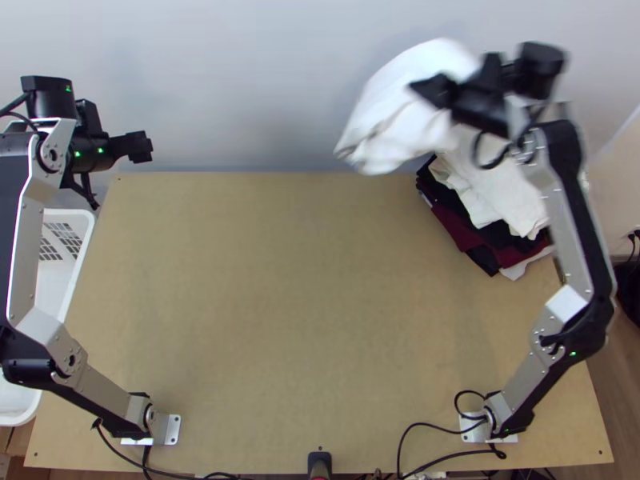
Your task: Fold the t-shirt
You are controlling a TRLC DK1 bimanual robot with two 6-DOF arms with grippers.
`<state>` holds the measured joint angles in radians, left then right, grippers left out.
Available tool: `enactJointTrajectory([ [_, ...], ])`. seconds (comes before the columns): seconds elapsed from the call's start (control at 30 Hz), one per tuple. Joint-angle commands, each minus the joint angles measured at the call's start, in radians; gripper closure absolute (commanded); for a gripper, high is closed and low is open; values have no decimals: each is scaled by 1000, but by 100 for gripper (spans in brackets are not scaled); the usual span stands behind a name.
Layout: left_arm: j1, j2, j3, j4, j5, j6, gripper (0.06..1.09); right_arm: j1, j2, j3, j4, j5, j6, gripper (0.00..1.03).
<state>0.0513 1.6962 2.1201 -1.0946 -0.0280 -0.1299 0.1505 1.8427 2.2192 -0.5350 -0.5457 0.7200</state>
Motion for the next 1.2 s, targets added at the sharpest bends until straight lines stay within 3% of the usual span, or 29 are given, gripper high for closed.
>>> enactJointTrajectory([
  [0.0,9,-32,-15,-11,-7,10,10,-103,-54,50,75,32,84,100],
  [0.17,9,-41,-14,-11,-7,7,10,-206,-45,59,104,168,105,100],
  [0.3,9,-44,-14,-11,-7,3,10,-247,-17,57,106,213,101,100],
  [0.93,9,-46,-14,-2,-7,-7,10,-253,161,37,125,205,78,100],
  [1.17,9,-36,-14,9,-6,-14,10,-308,87,-62,52,207,41,100],
])
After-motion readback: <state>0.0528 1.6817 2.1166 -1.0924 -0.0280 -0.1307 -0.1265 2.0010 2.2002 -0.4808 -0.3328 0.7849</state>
